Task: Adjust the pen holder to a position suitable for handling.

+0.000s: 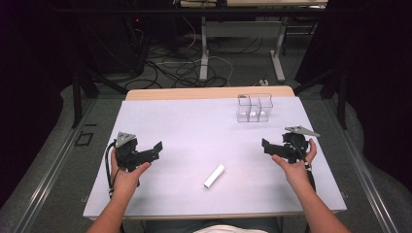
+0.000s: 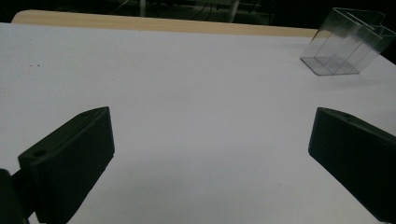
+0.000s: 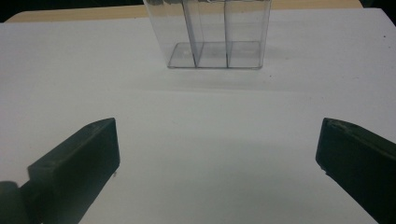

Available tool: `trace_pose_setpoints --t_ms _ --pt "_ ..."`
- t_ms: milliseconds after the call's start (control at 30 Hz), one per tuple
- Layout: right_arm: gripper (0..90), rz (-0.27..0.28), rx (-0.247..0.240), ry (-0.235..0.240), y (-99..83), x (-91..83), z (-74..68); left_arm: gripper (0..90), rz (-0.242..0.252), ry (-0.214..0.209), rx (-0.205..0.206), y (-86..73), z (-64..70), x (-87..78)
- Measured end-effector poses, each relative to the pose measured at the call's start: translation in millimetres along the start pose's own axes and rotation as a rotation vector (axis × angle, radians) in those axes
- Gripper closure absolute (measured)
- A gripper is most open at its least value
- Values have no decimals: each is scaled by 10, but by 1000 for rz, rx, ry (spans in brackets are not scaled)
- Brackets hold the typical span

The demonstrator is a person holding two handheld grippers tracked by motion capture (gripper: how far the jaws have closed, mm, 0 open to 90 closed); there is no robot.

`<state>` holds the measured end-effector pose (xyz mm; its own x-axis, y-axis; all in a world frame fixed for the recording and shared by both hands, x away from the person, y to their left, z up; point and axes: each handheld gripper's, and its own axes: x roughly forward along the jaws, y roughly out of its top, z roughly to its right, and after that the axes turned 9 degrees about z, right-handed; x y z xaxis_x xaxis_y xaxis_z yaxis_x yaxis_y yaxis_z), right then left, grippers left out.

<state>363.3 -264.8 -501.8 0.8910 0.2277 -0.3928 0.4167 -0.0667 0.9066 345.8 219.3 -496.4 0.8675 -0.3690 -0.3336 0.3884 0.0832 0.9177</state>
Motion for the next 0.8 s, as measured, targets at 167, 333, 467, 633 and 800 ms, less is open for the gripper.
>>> trace_pose_setpoints --t_ms 167,333,467,633,800 --pt "0 6 -21 8 -11 28 15 3 2 -4 -7 -17 -24 3" --pt "0 14 -64 22 29 54 -38 3 -4 -2 4 -21 -24 10" --pt "0 9 -43 45 117 79 -71 2 -7 -3 18 -16 -14 6" --pt "0 11 -54 72 299 147 -134 3 -18 -5 26 -31 -13 26" --pt "9 9 -84 80 521 253 -193 3 -14 4 19 -21 -16 30"
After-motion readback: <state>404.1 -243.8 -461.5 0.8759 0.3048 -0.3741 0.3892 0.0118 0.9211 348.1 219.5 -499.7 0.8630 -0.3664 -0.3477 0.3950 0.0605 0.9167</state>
